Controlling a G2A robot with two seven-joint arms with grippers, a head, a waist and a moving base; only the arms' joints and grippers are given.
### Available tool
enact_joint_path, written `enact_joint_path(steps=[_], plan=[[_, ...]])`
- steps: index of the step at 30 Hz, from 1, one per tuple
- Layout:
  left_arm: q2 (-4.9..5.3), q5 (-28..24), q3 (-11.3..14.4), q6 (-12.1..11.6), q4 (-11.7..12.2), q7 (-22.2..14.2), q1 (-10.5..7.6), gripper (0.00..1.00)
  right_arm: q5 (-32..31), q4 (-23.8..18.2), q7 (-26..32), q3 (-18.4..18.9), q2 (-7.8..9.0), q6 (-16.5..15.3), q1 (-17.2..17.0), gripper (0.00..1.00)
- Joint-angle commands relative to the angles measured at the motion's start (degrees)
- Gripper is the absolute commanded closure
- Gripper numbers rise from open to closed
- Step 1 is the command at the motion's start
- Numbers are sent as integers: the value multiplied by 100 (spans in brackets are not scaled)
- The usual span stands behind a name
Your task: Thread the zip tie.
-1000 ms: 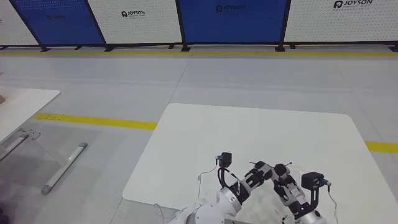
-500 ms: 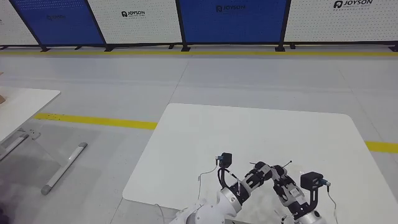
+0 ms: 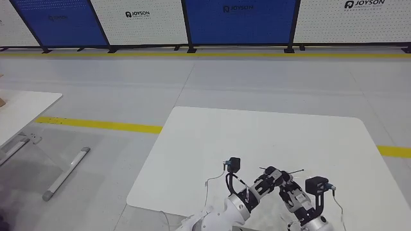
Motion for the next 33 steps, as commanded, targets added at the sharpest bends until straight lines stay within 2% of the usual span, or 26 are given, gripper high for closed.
enact_joint_path(steps=[1, 7, 15, 33], plan=[[1, 10, 1, -1, -23, 0, 2, 100, -10, 13, 5, -13, -2, 0, 8, 100], [1, 10, -4, -13, -75, 19, -1, 100, -18, 63, 24, -25, -4, 11, 35, 100], [22, 75, -39, -58, -252, 40, 83, 100, -58, 135, 67, -50, -4, -22, 74, 100], [39, 208, -1, -128, -438, 70, 168, 100, -95, 247, 68, -93, -10, -34, 131, 100]])
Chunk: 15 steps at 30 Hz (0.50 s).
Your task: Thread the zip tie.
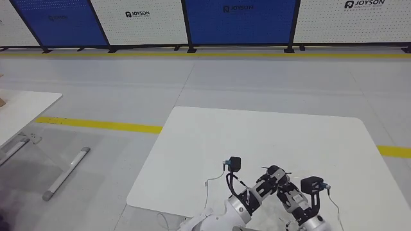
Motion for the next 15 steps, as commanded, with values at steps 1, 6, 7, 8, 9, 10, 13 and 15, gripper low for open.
enact_joint_path(steps=[1, 6, 7, 8, 9, 10, 13, 15], plan=[[2, 14, -4, 6, 1, 7, 4, 100, 15, 1, -8, -7, -1, -16, 3, 100], [-4, -44, -9, 22, 67, 8, -28, 100, 26, -24, -27, 8, 1, -38, -13, 100], [-4, -48, -9, 17, 70, 10, -28, 100, 25, -26, -25, 9, 2, -37, -15, 100], [-3, -51, -10, 10, 69, 14, -25, 100, 24, -26, -24, 11, 2, -36, -16, 100], [-2, -49, -14, 0, 65, 19, -18, 100, 26, -24, -23, 14, 3, -36, -17, 100], [0, -48, -18, -7, 62, 24, -12, 100, 26, -23, -24, 16, 3, -36, -17, 100], [3, -51, -27, -23, 47, 35, 4, 100, 11, -21, -41, 19, 4, -35, -20, 100], [6, -43, -26, -42, 21, 40, 18, 100, -10, -13, -44, 19, 5, -35, -22, 100]])
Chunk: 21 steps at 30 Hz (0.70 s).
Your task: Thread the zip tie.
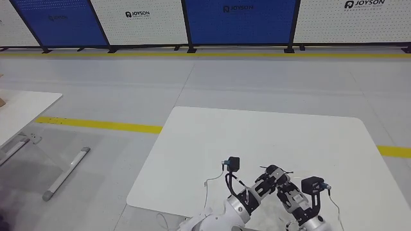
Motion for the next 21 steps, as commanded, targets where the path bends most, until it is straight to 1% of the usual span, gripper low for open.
enact_joint_path(steps=[1, 8, 15, 16, 17, 21], plan=[[3, 16, 1, -25, -30, 6, 18, 100, -25, 13, 2, -4, 1, 3, 1, 100], [29, 66, -50, -97, -143, 23, 110, 100, -62, 51, -4, -35, -3, 6, 22, 100], [32, 75, -49, -94, -109, 44, 114, 100, -17, 52, -43, -41, -3, -49, 8, 100], [31, 84, -52, -78, -90, 66, 109, 100, 31, 40, -64, -29, -3, -83, -6, 72], [29, 114, -61, -54, -72, 119, 103, 100, 78, 24, -90, -9, -1, -113, -20, 0], [11, 114, -62, 4, 55, 263, 52, 100, 385, -60, -345, 122, 4, -260, -120, 0]])
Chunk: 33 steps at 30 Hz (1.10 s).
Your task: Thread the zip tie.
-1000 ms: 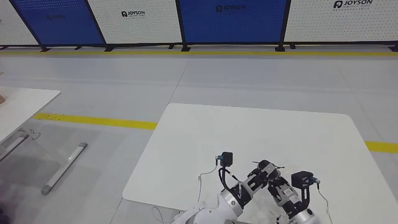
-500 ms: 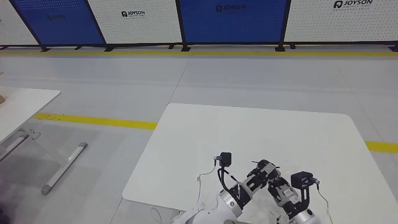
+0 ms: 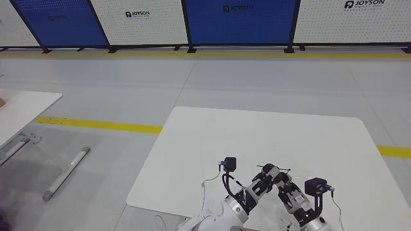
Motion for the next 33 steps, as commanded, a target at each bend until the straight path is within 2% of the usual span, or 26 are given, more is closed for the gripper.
enact_joint_path(steps=[1, 6, 17, 20, 29, 33], plan=[[-9, -70, -11, 9, 68, 20, -37, 100, 140, -38, -94, 62, 5, -36, -44, 0], [-10, -230, -96, -90, 165, 62, -36, 100, 543, -227, -335, 256, 36, -36, -203, 0], [77, -724, -617, -548, 211, 96, 294, 100, 1470, -662, -718, 665, 208, -36, -582, 0], [95, -739, -668, -453, 197, -6, 331, 100, 1698, -708, -743, 744, 258, -36, -634, 0], [95, -739, -668, -453, 197, -6, 331, 100, 1698, -708, -743, 744, 258, -36, -634, 0], [71, -724, -656, -338, 239, 239, 268, 100, 1708, -698, -720, 746, 254, -3, -613, 0]])
